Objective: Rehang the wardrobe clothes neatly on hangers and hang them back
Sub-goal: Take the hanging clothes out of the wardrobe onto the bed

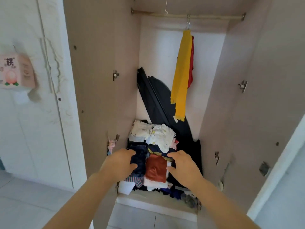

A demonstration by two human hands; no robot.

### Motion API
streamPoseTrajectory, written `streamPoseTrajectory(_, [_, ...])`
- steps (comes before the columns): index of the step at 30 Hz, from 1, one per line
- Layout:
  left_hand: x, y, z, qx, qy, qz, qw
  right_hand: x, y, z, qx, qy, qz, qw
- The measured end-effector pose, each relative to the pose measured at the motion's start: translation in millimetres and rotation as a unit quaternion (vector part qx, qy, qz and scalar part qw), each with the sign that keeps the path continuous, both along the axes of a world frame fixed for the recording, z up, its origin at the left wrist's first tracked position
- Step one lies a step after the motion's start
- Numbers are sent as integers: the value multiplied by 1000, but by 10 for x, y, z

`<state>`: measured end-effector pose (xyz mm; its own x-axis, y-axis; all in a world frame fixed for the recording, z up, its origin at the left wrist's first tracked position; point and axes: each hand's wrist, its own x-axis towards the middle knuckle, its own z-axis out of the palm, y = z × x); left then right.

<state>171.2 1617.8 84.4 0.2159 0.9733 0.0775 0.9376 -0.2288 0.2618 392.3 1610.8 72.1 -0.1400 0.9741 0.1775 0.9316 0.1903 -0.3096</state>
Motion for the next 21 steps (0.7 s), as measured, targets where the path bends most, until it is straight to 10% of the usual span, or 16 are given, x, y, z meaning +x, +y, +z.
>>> streamPoseTrajectory(21, [776,3905,1480,210,-79,-59,973,605,3727,1617,193,37,-9,981])
